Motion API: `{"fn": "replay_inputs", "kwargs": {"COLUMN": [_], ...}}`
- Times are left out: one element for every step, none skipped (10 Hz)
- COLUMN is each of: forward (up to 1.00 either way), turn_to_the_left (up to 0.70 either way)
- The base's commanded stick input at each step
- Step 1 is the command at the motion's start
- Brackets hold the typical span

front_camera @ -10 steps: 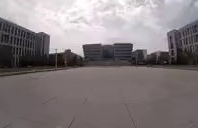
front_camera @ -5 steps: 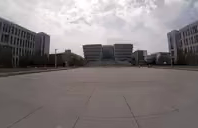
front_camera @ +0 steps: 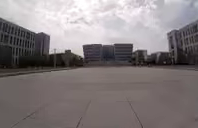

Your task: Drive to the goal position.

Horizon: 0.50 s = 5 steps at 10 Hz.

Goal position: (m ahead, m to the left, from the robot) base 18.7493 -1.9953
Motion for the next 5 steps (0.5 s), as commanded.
{"fn": "replay_inputs", "kwargs": {"forward": [0.7,0.7,0.7,0.7,0.7], "turn_to_the_left": [0.0,0.0,0.0,0.0,0.0]}}
